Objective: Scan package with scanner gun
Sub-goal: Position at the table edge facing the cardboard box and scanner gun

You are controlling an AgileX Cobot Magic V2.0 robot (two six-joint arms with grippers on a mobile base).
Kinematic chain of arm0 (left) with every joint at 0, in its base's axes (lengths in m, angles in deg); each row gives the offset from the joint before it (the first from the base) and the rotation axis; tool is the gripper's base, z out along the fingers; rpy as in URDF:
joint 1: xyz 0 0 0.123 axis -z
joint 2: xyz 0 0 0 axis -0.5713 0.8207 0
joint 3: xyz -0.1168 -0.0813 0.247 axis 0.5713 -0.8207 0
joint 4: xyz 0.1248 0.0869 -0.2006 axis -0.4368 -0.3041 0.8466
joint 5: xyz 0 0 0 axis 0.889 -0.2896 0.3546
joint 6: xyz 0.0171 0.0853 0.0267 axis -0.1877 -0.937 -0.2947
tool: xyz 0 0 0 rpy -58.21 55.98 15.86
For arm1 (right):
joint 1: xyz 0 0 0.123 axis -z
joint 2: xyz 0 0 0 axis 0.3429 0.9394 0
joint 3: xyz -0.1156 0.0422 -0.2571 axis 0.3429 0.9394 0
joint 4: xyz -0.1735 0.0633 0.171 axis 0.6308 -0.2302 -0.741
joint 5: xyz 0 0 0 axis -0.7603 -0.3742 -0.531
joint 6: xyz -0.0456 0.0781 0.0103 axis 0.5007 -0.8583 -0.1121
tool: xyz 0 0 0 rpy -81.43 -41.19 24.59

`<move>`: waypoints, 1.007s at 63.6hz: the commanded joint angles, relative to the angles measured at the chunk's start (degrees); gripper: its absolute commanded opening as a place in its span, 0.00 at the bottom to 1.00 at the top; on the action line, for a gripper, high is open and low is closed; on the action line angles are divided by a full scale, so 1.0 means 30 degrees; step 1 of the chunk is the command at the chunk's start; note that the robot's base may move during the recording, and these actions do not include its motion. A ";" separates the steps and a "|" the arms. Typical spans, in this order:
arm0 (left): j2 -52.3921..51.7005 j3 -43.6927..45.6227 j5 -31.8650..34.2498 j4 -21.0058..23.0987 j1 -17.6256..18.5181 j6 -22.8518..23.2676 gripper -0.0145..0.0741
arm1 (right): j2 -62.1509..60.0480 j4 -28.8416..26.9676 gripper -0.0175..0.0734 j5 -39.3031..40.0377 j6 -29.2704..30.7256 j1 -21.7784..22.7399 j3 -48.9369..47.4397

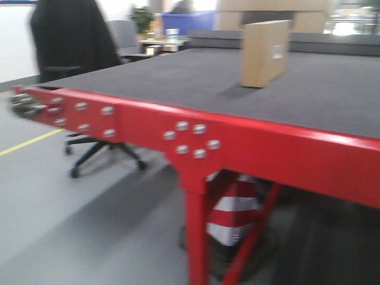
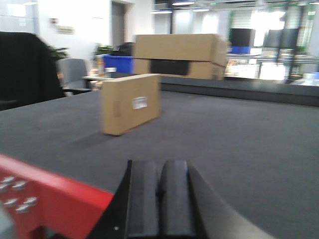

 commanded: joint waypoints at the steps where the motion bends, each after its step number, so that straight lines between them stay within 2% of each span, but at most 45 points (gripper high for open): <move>1: -0.0079 0.0038 0.0433 0.0082 0.0005 0.0024 0.04 | -0.0086 -0.0005 0.01 0.0548 0.0094 -0.0026 -0.0005; 64: -0.0079 0.0038 0.0433 0.0082 0.0005 0.0024 0.04 | -0.0086 -0.0005 0.01 0.0548 0.0094 -0.0026 -0.0005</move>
